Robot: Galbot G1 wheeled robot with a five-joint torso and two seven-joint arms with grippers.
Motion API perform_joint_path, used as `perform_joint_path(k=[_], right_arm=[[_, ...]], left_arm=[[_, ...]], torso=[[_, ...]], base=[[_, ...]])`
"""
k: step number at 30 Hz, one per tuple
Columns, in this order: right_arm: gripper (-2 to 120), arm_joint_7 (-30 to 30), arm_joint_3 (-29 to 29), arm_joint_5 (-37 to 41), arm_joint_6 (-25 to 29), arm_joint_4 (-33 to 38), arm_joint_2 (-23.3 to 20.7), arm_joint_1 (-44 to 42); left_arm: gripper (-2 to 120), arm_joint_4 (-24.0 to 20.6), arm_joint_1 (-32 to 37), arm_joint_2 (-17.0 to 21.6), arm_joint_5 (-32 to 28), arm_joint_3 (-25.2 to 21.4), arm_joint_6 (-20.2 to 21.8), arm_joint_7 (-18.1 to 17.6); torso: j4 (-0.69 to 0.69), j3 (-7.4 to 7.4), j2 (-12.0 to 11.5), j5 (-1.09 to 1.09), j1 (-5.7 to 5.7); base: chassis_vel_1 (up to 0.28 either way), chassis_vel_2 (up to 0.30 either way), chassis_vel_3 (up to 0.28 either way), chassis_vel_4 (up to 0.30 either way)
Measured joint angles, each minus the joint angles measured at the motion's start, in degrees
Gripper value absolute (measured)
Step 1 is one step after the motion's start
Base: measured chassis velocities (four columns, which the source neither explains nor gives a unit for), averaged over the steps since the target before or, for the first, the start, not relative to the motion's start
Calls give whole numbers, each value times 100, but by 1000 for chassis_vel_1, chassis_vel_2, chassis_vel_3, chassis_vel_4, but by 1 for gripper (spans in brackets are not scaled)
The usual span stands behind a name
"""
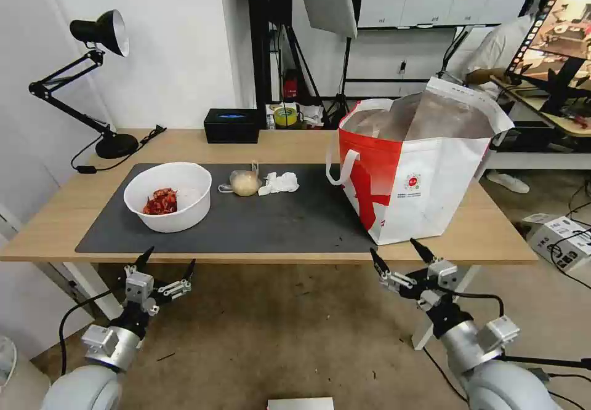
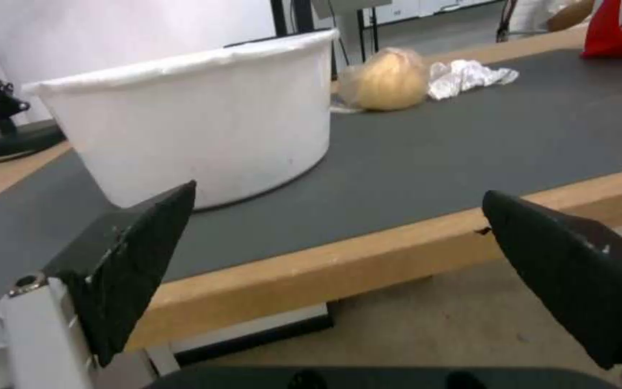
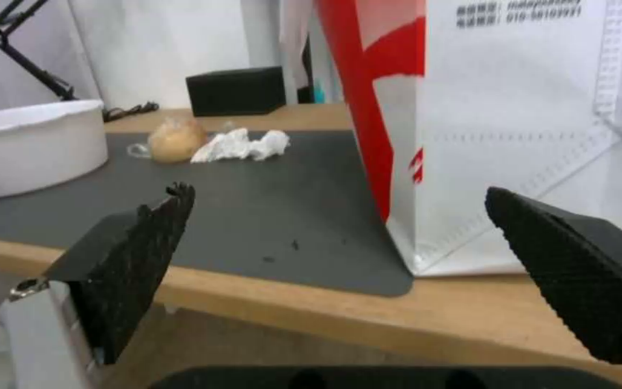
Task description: Pick up the trash from the table and place it into the takeout bag.
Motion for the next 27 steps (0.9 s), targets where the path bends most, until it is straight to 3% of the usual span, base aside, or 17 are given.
perform_joint_path(k=[27], right_arm=[[100,27,-310,-158,-50,-120,35,160]], left_arm=[[100,119,-57,35,38,89,-76,35]], torso=[[0,0,-1,0,1]], base=[[0,0,0,0]])
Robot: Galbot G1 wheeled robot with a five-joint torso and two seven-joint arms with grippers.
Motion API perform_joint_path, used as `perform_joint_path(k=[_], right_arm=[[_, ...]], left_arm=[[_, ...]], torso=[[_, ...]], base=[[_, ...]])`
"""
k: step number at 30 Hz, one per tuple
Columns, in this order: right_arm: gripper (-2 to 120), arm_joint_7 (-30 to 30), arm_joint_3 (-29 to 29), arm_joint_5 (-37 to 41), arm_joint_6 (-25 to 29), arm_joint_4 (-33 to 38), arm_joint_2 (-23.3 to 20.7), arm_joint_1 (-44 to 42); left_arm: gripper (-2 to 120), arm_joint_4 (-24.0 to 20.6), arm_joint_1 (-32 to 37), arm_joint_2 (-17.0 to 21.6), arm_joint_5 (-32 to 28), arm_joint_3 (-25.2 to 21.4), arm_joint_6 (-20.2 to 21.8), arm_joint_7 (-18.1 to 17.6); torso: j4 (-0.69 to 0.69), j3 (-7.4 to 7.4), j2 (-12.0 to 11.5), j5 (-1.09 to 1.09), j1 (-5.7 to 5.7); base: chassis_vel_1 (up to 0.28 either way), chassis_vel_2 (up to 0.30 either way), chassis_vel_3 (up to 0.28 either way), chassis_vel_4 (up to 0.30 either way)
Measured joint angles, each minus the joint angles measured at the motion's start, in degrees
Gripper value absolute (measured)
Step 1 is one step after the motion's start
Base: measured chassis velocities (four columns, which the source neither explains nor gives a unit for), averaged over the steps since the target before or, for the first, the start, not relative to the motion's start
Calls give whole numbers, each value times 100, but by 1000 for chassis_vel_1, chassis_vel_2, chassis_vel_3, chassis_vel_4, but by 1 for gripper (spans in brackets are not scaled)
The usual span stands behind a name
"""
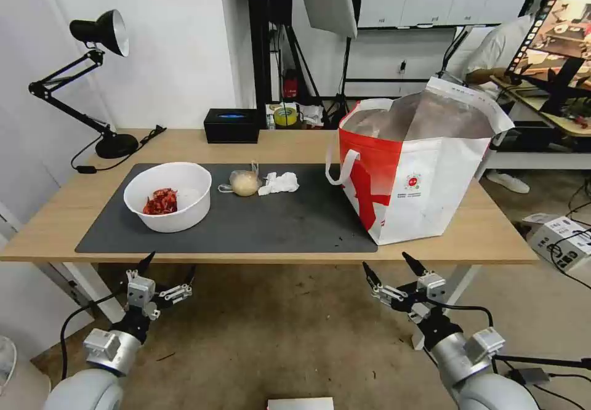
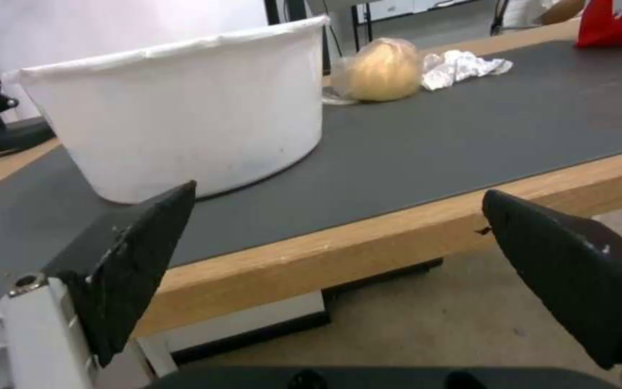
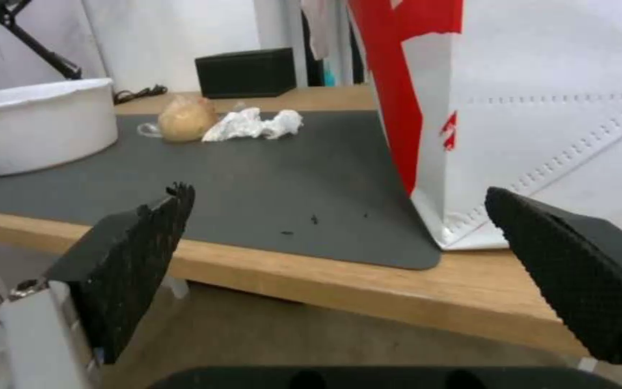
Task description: Pick up the trash from the table and place it into the takeout bag.
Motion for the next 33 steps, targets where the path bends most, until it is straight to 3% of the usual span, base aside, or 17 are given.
perform_joint_path(k=[6,19,21,22,25,33], right_arm=[[100,0,-189,-8,-28,-44,-94,277],[100,79,-1182,166,-496,-143,-513,1691],[100,201,-1820,211,-725,-322,-535,2357],[100,201,-1820,211,-725,-322,-535,2357],[100,663,-3198,441,-1367,-822,-275,4067],[100,1203,-4229,1158,-2034,-1522,258,5782]], left_arm=[[100,12,0,6,0,0,-13,4],[100,-20,-30,52,-9,1,-18,11],[100,-52,-32,62,-17,-13,-17,5],[100,-52,-32,62,-17,-13,-17,5],[100,-87,8,9,9,-25,-13,1],[100,-85,81,-88,21,-134,-27,13]], torso=[[-1,0,0,0,0],[0,0,0,0,0],[-1,0,0,0,0],[-1,0,0,0,0],[1,1,0,-2,1],[1,1,0,-1,1]], base=[[0,0,0,0],[0,0,0,0],[0,0,0,0],[0,0,0,0],[0,0,0,0],[0,0,0,0]])
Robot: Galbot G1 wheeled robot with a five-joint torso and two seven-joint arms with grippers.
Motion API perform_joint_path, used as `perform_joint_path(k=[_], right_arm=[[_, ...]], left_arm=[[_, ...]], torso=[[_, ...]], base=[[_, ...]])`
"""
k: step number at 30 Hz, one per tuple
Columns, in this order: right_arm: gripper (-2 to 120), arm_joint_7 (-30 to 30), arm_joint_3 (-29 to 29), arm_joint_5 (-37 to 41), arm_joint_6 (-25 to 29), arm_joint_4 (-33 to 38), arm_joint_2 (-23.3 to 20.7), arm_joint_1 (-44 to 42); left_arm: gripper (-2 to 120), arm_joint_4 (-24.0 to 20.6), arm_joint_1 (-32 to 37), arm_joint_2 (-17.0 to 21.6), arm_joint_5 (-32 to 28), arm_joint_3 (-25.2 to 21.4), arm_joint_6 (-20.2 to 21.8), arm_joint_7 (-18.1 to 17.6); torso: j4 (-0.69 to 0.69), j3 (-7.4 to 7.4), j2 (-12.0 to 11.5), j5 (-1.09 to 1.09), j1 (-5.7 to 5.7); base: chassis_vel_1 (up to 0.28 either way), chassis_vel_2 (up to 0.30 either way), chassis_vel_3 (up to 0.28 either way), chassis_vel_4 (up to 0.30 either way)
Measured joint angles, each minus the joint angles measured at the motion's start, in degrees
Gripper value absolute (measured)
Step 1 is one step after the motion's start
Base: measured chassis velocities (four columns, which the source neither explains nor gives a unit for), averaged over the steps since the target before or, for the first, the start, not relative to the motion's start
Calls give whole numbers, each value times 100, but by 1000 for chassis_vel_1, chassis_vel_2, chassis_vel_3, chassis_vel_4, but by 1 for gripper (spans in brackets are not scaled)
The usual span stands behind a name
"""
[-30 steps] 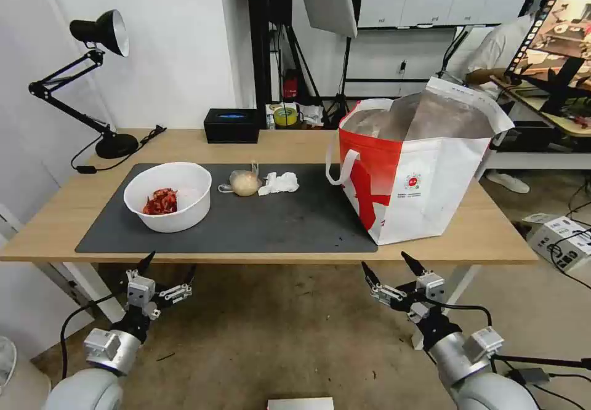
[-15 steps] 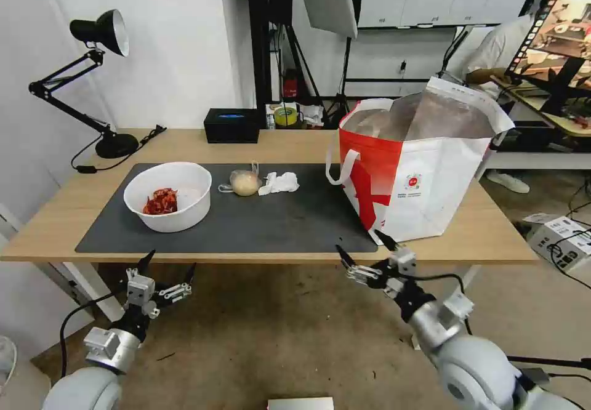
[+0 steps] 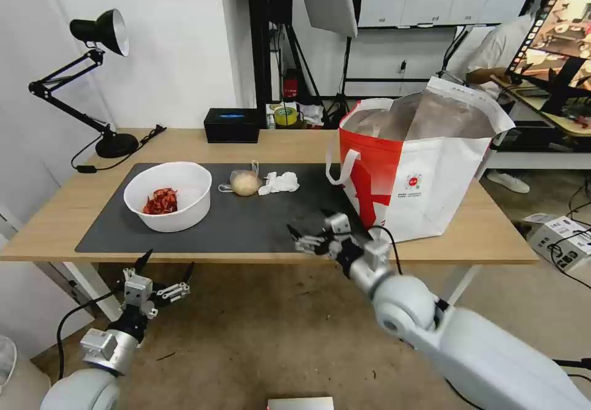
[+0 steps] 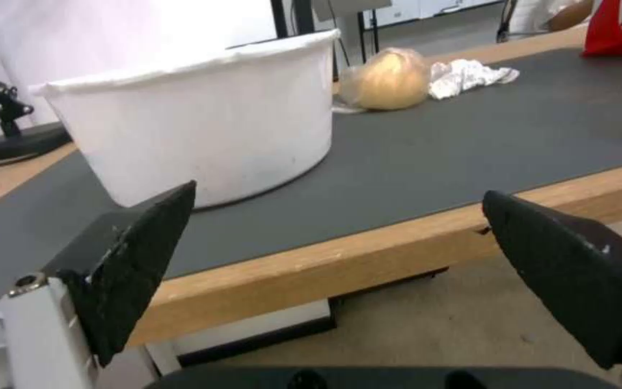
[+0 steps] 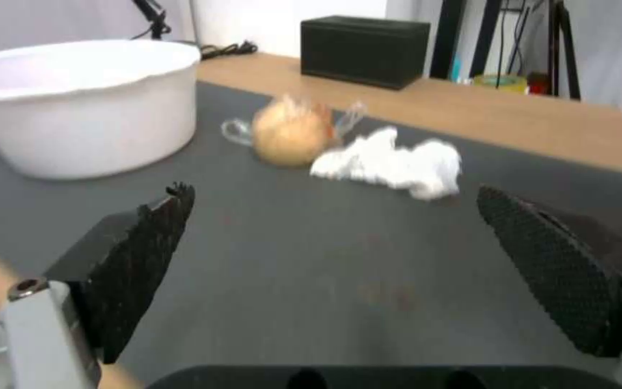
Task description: Pick up the trash from the table and place it into the takeout bag.
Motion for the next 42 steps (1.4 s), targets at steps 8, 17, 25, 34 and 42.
perform_joint_path(k=[8,17,25,34,42], right_arm=[[100,595,-504,326,-435,-749,618,977],[100,875,-697,644,-655,-2551,1755,1819],[100,880,-677,671,-744,-3771,2431,2199],[100,694,-636,526,-857,-4441,2732,2390],[100,374,-607,556,-1121,-4789,2908,2519]], left_arm=[[100,12,-9,-12,0,-11,-2,2],[100,3,-14,-57,16,-14,-1,1],[100,0,-22,4,-6,-73,-41,-4],[100,39,-64,46,-26,-82,-61,-4],[100,48,-101,-2,-12,-18,-64,-2]], torso=[[0,0,0,0,0],[0,0,0,0,0],[0,0,0,0,0],[-1,-1,0,1,0],[0,-1,1,1,-1]], base=[[0,0,0,0],[0,0,0,0],[0,0,0,0],[0,0,0,0],[0,0,0,0]])
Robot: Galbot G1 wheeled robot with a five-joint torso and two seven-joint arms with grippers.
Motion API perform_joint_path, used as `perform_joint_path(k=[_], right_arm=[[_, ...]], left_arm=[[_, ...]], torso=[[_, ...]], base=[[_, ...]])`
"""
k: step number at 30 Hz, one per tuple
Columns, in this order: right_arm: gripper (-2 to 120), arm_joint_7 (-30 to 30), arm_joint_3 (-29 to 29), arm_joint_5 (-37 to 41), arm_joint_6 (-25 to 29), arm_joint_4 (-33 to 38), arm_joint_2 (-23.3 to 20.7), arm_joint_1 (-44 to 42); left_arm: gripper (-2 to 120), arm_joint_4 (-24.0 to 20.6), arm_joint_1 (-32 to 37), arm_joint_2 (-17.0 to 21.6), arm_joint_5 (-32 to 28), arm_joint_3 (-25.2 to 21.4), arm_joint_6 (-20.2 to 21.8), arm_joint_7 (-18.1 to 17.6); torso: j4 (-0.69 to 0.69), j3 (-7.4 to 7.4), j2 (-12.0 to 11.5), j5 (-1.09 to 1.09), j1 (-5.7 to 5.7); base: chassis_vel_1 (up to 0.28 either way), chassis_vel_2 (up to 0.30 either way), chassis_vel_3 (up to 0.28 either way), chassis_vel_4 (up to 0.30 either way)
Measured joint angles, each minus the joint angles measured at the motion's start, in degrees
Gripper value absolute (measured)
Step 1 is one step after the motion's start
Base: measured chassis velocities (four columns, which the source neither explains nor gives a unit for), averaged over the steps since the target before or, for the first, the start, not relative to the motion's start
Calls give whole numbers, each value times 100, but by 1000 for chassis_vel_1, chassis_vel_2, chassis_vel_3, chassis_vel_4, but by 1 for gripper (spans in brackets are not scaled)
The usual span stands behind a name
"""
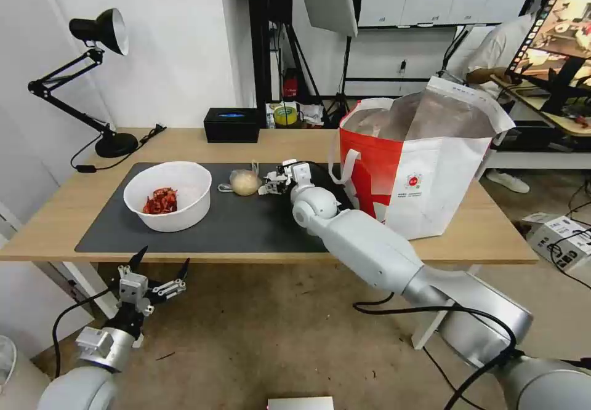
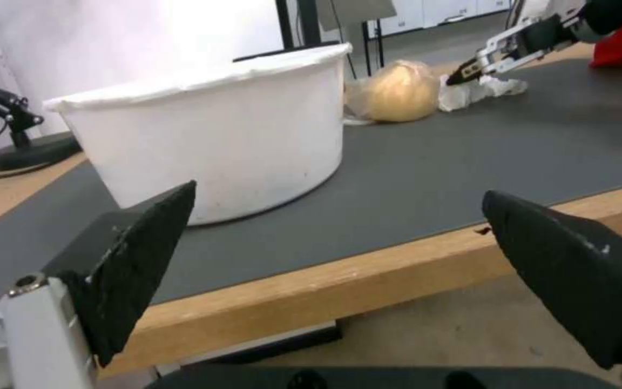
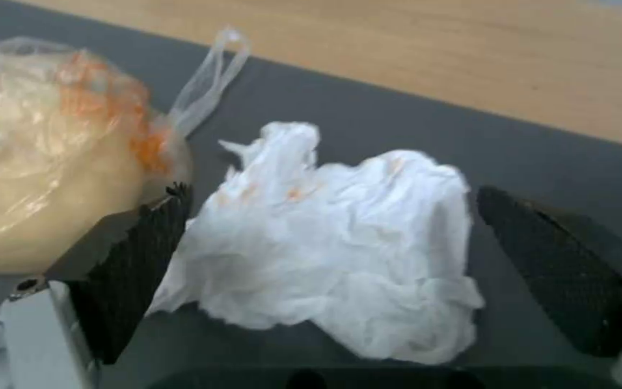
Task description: Pick up the trash from the table and place it into the takeout bag.
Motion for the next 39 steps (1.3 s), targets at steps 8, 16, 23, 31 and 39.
perform_joint_path(k=[8,16,23,31,39], right_arm=[[100,-293,0,-26,-220,-320,151,105],[96,-413,33,-29,-316,-406,192,118],[73,-411,72,72,-354,-356,179,75],[45,-267,165,454,-390,-209,95,14],[16,-243,196,573,-413,-93,-17,-37]], left_arm=[[100,5,32,2,41,-1,-50,7],[100,-14,51,9,38,-37,-73,7],[100,-14,66,-5,35,-59,-99,9],[100,-64,56,-20,47,-60,-101,12],[100,-53,62,-35,94,-23,-101,13]], torso=[[0,0,0,0,0],[0,0,0,0,0],[1,-1,0,1,0],[-1,-1,0,1,0],[-2,-1,0,1,0]], base=[[0,0,0,0],[0,0,0,0],[0,0,0,0],[0,0,0,0],[0,0,0,0]])
